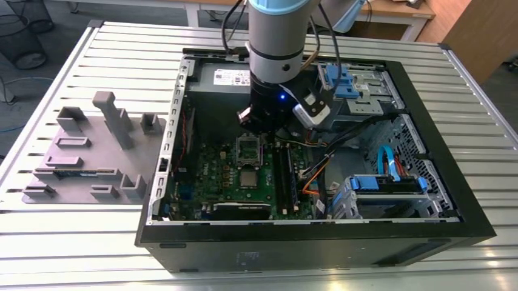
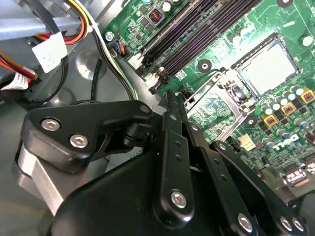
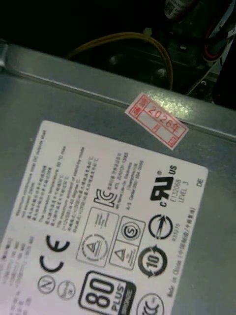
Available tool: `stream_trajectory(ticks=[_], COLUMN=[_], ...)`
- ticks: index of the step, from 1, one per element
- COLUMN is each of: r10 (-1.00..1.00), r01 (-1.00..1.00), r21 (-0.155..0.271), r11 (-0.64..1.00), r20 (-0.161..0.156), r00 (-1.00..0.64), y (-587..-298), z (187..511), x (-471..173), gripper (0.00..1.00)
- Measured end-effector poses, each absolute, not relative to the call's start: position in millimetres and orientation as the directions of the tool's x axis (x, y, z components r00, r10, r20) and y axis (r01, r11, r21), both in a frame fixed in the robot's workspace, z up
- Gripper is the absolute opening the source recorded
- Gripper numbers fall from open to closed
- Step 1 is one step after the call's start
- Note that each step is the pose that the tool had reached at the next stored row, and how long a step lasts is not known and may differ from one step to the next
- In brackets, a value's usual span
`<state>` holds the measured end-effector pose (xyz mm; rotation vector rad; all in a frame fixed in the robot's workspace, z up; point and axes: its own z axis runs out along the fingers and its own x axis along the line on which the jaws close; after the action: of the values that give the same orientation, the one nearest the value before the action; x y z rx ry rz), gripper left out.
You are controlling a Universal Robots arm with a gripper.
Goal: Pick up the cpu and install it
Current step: 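Close the cpu cover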
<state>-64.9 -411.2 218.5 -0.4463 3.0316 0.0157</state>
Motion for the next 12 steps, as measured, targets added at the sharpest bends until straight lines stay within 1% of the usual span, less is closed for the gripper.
stream_trajectory(ticks=[6,12], r10=[-0.360,-0.364], r01=[-0.361,-0.365], r21=[-0.001,-0.001], r11=[0.933,0.931], r20=[-0.078,-0.078], r00=[-0.930,-0.928], y=[-411.1,-409.3], z=[216.2,214.8], x=[-64.7,-64.0], gripper=[0.11,0.11])
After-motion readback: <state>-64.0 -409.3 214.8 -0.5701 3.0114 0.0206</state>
